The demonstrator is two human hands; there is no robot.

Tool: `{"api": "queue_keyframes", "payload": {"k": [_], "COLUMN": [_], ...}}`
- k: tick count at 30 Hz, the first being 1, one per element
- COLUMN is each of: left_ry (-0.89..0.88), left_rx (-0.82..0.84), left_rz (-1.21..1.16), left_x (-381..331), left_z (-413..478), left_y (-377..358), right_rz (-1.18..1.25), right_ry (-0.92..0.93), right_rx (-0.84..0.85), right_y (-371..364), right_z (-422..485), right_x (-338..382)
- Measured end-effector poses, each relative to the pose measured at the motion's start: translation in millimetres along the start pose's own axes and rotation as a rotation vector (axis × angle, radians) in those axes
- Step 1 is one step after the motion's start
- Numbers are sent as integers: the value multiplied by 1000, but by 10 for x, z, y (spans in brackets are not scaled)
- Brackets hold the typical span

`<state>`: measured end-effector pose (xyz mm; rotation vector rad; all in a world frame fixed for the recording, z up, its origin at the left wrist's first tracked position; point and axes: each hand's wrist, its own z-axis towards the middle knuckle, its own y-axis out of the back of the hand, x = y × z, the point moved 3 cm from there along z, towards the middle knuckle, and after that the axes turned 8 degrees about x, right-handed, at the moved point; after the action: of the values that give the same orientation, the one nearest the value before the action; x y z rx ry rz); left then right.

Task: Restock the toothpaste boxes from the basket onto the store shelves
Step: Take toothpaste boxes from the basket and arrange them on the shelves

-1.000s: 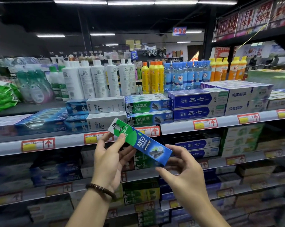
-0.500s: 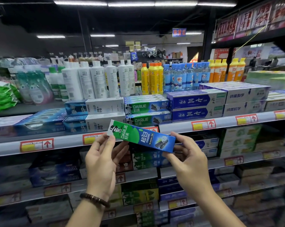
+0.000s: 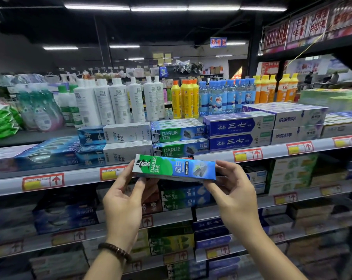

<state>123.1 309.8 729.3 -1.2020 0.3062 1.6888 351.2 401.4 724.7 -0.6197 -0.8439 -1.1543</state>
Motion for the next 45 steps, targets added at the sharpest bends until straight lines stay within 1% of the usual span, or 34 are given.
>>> {"api": "queue_keyframes", "payload": {"k": [7, 11, 18, 26, 29, 32, 38, 43, 45], "left_ry": [5, 33, 42, 8, 12, 48, 49, 8, -21], "left_rx": [-19, -23, -72, -56, -34, -27, -10, -32, -54], "left_rz": [80, 40, 52, 156, 190, 180, 200, 377, 413], "left_x": [-41, -5, 2, 16, 29, 23, -66, -58, -83], "left_z": [-67, -62, -86, 21, 78, 105, 123, 220, 248], "left_y": [-26, -7, -22, 68, 81, 104, 96, 167, 141], "right_rz": [47, 68, 44, 21, -1, 20, 44, 62, 62], "right_ry": [-31, -62, -86, -97, -91, -102, -130, -122, -126], "right_rx": [-75, -107, -113, -74, -98, -133, -182, -187, -194], "right_y": [8, 22, 25, 38, 54, 66, 89, 58, 57], "right_z": [15, 25, 6, 23, 37, 48, 95, 192, 269], "right_x": [-23, -55, -44, -25, -27, -24, -40, -32, -23]}}
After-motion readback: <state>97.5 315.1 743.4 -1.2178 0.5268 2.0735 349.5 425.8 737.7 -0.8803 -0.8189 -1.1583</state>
